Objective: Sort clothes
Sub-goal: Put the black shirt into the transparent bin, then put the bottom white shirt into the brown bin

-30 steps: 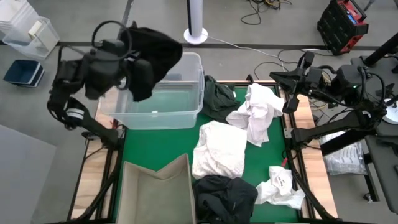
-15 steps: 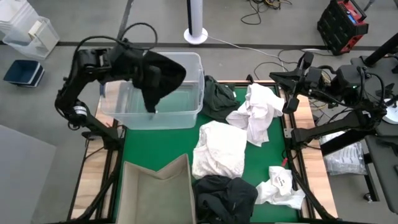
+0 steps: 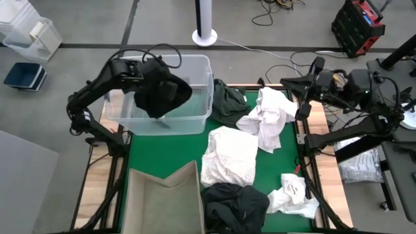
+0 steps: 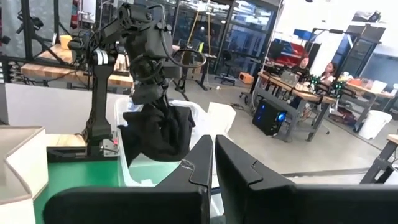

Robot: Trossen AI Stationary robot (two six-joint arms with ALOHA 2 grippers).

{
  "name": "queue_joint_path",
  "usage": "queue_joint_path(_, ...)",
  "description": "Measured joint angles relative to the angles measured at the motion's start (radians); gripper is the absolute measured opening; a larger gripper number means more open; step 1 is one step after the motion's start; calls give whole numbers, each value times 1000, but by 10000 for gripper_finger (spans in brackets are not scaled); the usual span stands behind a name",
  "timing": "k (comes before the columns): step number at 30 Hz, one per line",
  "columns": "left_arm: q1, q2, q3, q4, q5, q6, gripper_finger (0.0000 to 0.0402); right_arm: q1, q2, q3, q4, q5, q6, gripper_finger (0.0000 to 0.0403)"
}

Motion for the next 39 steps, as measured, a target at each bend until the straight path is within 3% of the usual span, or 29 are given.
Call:
queue_joint_path(7, 0, -1, -15, 0, 12, -36, 113, 0, 0, 0, -23, 0, 20, 13)
queue_joint_path(15, -40, -1, 133, 71, 12, -7, 178, 0, 0, 0, -27, 0, 18, 13)
queue_joint_path(22, -186, -2, 222, 329, -40, 172, 184, 0, 0, 0, -28, 0, 16, 13)
queue_joint_path(30, -412, 4, 169, 429, -69, 358, 184, 0, 12, 0, -28, 0, -37, 13)
queue_joint_path(39, -553, 11, 38, 446, -164, 270, 184, 0, 39, 0, -28, -1, 56, 13)
